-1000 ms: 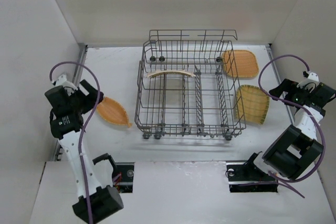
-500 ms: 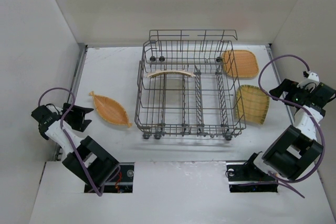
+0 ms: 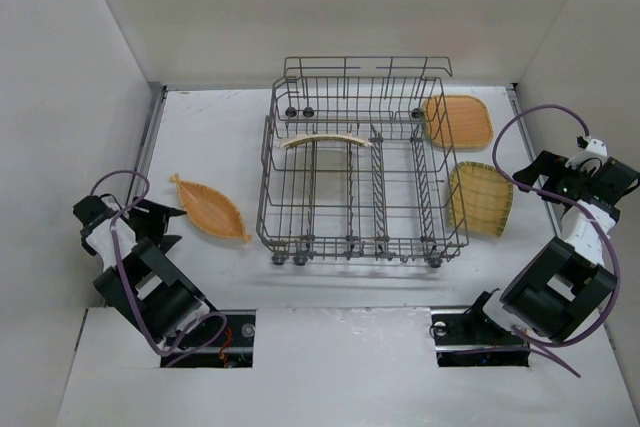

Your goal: Load the plates into the dish rack

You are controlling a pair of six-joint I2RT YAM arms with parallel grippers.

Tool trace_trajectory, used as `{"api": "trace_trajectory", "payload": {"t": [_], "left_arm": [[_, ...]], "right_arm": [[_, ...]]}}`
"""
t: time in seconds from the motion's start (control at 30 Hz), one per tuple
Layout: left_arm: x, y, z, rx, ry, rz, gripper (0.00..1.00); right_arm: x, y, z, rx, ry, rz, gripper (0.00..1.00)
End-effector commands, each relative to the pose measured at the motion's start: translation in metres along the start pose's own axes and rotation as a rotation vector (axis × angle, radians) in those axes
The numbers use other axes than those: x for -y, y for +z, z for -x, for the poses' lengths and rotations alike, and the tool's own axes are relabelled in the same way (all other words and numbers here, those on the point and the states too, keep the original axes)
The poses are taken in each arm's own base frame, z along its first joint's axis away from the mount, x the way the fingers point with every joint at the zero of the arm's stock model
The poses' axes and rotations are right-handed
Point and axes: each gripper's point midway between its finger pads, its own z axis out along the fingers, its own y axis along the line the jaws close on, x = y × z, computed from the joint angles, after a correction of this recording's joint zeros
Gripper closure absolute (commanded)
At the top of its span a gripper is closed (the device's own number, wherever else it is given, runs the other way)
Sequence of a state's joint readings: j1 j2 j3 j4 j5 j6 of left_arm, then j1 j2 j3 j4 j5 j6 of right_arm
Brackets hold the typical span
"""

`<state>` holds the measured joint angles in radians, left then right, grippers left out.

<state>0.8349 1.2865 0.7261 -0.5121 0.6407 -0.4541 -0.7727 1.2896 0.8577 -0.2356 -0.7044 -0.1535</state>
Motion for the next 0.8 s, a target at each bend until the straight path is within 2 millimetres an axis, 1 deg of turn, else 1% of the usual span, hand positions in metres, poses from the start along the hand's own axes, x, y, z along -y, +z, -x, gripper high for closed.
{"api": "trace_trajectory", "payload": {"t": [0.0,0.17,0.33,0.47,0.57,0.67,0.77], "left_arm": [[0.007,0.005,0.007,0.004,0.036,0.019,0.39],[0.016,0.018,0.008,-0.025,0.084,0.046,0.40],[0.028,0.032,0.011,-0.059,0.115,0.059,0.49],[0.035,0.045,0.012,-0.082,0.121,0.072,0.53],[0.042,0.053,0.014,-0.093,0.137,0.068,0.53],[0.044,0.057,0.016,-0.099,0.140,0.071,0.54],[0.040,0.057,0.013,-0.107,0.136,0.083,0.54]], "right_arm": [[0.002,-0.003,0.024,0.052,-0.042,-0.009,0.00],[0.004,-0.002,0.025,0.051,-0.039,-0.012,0.01],[0.005,-0.002,0.026,0.050,-0.034,-0.015,0.01],[0.006,-0.002,0.026,0.051,-0.034,-0.019,0.00],[0.006,-0.001,0.025,0.046,-0.030,-0.019,0.00],[0.006,-0.002,0.025,0.047,-0.032,-0.022,0.00],[0.007,-0.002,0.024,0.048,-0.036,-0.025,0.00]]}}
